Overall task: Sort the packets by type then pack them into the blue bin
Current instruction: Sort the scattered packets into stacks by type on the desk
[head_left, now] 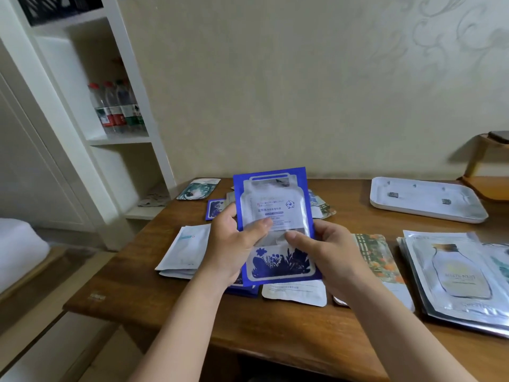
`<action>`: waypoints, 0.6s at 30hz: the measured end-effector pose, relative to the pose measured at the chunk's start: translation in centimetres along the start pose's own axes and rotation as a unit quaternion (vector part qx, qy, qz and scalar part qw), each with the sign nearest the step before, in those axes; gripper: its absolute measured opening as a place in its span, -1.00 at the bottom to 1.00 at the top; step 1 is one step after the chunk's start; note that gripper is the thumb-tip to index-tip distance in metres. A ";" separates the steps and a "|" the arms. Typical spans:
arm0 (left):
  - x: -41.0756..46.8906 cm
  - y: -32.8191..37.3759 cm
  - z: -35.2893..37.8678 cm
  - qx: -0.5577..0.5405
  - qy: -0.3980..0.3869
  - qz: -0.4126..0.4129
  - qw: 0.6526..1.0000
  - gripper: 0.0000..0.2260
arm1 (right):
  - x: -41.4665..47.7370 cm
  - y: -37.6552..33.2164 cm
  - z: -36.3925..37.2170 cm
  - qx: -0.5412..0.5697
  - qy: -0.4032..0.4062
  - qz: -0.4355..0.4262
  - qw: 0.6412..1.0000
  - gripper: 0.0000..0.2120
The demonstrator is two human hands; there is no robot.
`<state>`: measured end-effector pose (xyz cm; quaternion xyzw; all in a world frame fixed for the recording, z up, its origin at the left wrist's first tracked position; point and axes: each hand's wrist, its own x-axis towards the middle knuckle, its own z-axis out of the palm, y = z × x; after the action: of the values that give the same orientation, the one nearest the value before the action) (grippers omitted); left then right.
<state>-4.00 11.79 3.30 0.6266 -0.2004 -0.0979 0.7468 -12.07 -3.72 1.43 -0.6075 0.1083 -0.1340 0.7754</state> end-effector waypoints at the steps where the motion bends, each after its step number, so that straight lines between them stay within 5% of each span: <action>1: -0.1 -0.1 -0.1 0.007 0.005 0.000 1.000 -0.71 | 0.0 0.2 0.2 0.003 0.007 -0.005 1.000 -0.80; 13: 0.2 -0.9 -2.4 0.065 0.004 -0.021 0.998 -0.66 | 0.8 2.0 2.3 0.020 0.038 -0.004 0.999 -0.82; 18: 1.4 -1.2 -5.2 0.137 0.121 -0.014 0.983 -0.81 | 2.2 2.8 2.6 0.043 0.076 0.036 0.996 -0.78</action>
<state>-0.38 15.67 1.65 0.7332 -0.1116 -0.0037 0.6708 -8.95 -1.47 -0.67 -0.5577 0.1831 -0.1560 0.7945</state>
